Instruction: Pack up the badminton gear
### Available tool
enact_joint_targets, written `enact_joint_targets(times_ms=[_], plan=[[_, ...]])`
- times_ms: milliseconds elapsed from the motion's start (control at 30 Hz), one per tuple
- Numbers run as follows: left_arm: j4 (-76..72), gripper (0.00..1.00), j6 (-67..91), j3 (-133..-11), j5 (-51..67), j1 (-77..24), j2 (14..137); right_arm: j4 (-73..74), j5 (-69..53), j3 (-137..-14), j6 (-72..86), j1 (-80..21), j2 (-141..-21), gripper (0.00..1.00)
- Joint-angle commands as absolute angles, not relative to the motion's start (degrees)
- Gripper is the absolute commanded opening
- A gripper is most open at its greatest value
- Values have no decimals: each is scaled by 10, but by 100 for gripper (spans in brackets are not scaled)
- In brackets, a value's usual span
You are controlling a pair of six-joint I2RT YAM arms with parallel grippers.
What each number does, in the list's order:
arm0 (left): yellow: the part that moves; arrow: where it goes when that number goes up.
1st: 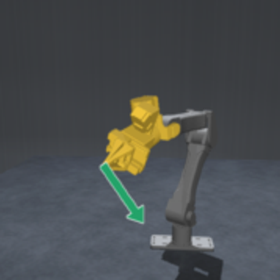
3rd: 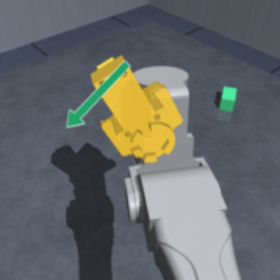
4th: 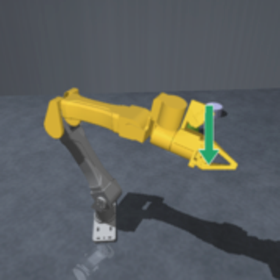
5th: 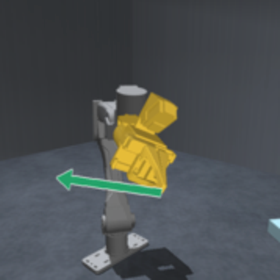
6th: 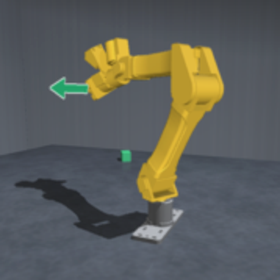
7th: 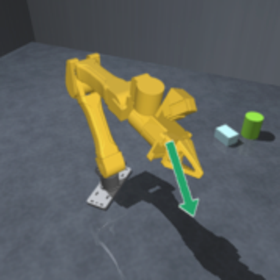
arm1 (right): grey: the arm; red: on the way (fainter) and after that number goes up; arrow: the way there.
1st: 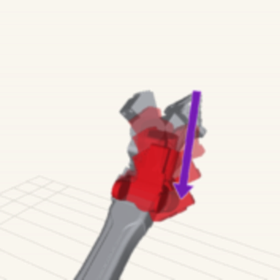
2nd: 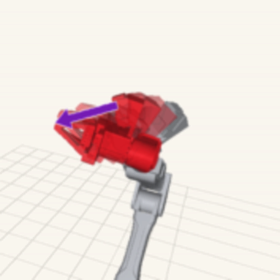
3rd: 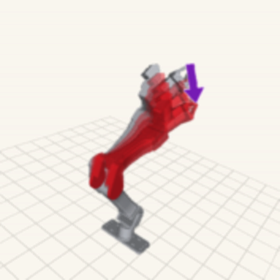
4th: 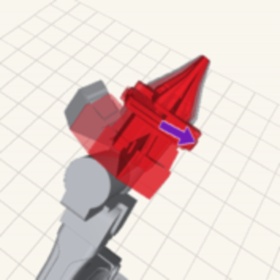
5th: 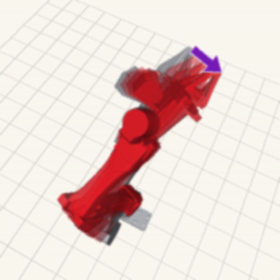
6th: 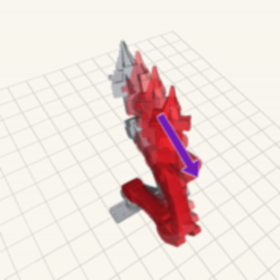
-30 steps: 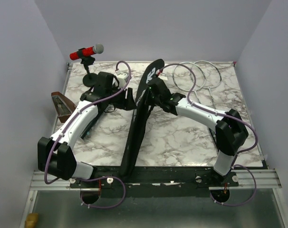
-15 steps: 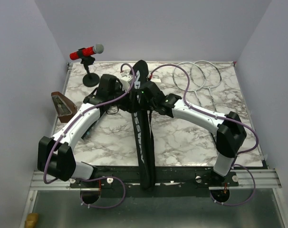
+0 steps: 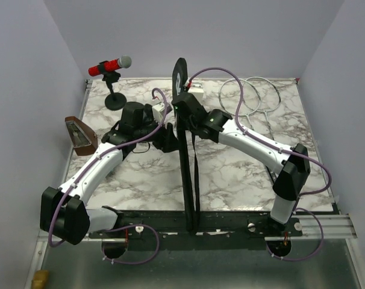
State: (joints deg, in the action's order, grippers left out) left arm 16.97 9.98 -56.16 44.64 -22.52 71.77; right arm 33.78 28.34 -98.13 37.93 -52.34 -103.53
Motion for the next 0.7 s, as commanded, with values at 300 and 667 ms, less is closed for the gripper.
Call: enact_joint_targets(times_ms=[300,667], plan=[[167,68,80,-552,522,-221,693,396,370,-1015,375,-552,-1073,0],[190,65,6,-549,368,-226,724,392,362,-1001,385,-554,-1066,0]])
